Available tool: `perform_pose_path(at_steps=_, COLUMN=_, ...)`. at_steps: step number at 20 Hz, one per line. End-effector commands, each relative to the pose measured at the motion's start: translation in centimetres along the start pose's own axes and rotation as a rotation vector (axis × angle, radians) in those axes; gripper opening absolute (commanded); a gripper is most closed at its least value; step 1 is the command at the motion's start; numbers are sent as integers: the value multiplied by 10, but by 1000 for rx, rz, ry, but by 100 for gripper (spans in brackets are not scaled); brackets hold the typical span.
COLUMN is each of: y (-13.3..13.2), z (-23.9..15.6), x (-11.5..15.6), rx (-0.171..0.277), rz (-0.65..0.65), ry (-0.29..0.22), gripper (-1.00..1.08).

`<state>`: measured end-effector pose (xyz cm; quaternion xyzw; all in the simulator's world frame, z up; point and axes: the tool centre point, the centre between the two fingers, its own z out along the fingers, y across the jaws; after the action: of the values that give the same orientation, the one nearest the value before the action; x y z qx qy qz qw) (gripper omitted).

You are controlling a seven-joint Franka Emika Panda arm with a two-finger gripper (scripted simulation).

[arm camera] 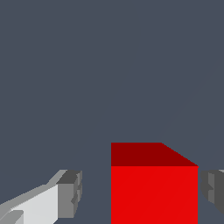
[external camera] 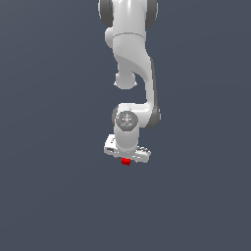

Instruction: Stack the red cube on top of the green cube.

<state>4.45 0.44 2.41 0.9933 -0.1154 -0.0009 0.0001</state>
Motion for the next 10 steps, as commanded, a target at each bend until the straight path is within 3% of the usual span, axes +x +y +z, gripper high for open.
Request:
perform_pose_path(at_steps=1, y=0, z=4, x=1, rx=0, rz=0, ry=2, gripper=100)
perform_pose_path(at_steps=3, y=0, z=4, x=2, rx=0, rz=0, ry=2, gripper=100)
perform_pose_path(at_steps=4, y=0, z=4, x=2, rx=0, rz=0, ry=2, gripper=-100)
perform_pose_path(at_steps=10, y=0, z=4, x=2, rx=0, rz=0, ry=2, gripper=-100)
